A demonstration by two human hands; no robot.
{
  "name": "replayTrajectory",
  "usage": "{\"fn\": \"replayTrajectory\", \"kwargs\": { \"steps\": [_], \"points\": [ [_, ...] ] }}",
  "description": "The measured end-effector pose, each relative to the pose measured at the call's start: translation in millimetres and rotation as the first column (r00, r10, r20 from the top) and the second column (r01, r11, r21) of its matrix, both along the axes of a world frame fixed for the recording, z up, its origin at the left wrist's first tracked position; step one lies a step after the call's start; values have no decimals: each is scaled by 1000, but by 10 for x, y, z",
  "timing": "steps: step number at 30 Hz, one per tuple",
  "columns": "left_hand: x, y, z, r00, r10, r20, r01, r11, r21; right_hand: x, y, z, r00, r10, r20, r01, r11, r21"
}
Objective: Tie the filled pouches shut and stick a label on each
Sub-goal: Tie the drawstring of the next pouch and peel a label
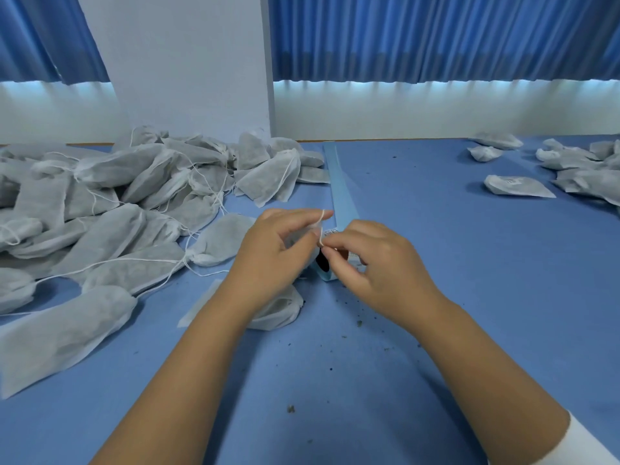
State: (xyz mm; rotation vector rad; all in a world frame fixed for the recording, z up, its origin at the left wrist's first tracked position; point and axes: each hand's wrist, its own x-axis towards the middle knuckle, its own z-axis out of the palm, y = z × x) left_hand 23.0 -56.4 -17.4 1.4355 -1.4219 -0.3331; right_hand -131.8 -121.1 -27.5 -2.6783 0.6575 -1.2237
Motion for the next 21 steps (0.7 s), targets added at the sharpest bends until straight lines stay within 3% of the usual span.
{"fn": "replayTrajectory", "kwargs": {
  "steps": [2,5,9,12,14,16,19,21],
  "points": [
    [14,5,-6,991,7,131,-11,999,32,-35,-15,40,999,5,48,-5,1000,-10],
    [6,33,25,994,-106,-1,105,985,138,-87,-64,105,984,-44,173,45,999,-2],
    [-49,71,91,940,-272,-205,308,937,168,-99,-110,146,935,-72,348,-52,941,335],
    [-91,81,117,928,-252,-276,306,936,172,-71,-146,106,950,-129,284,-57,822,566],
    [-102,67,113,924,-216,-316,283,942,183,-60,-163,56,962,-216,165,84,813,576],
    [-103,53,117,913,-176,-367,257,948,185,-52,-148,57,941,-281,190,145,840,522],
    [-92,37,114,915,-145,-376,218,963,160,-57,-85,107,916,-206,343,5,863,505],
    [-86,37,106,921,-141,-362,209,966,155,-48,-35,139,926,-78,370,-155,815,559]
  ]
}}
